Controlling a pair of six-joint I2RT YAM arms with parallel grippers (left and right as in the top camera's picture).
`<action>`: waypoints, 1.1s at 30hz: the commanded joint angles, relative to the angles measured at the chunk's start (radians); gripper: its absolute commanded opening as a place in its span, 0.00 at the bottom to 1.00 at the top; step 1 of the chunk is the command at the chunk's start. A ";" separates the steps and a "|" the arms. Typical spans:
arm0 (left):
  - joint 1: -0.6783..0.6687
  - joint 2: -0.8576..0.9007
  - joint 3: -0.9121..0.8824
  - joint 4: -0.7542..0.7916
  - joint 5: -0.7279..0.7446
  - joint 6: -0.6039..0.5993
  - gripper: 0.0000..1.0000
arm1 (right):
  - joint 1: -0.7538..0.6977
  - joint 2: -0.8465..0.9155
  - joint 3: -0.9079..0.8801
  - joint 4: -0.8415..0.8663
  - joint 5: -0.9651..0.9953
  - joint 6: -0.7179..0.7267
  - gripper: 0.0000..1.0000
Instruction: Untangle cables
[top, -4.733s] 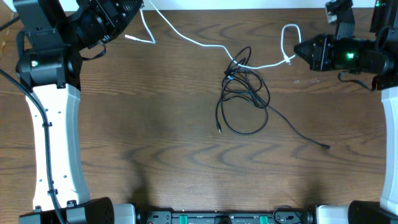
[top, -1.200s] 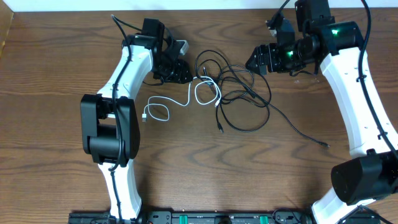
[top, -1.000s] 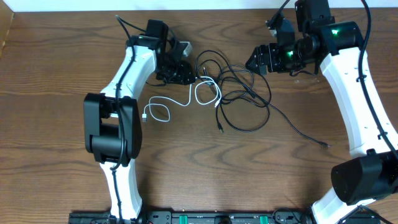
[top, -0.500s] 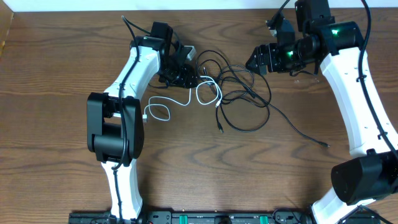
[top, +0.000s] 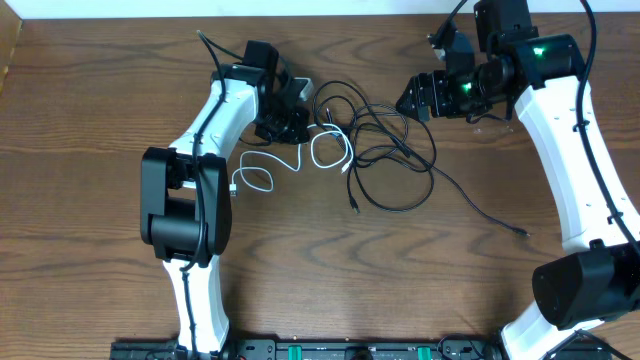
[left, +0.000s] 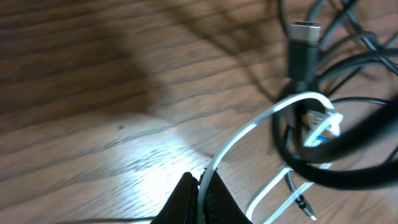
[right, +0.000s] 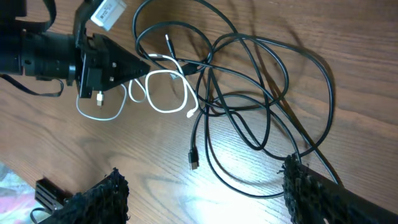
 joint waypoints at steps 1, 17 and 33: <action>0.029 -0.067 0.043 -0.018 -0.093 -0.080 0.07 | -0.002 0.003 -0.001 -0.004 0.022 -0.016 0.79; 0.080 -0.671 0.052 0.087 -0.455 -0.124 0.07 | -0.002 0.003 -0.001 -0.005 0.026 -0.021 0.79; 0.080 -0.882 0.052 0.295 -0.585 -0.128 0.07 | -0.002 0.003 -0.001 -0.027 0.026 -0.040 0.78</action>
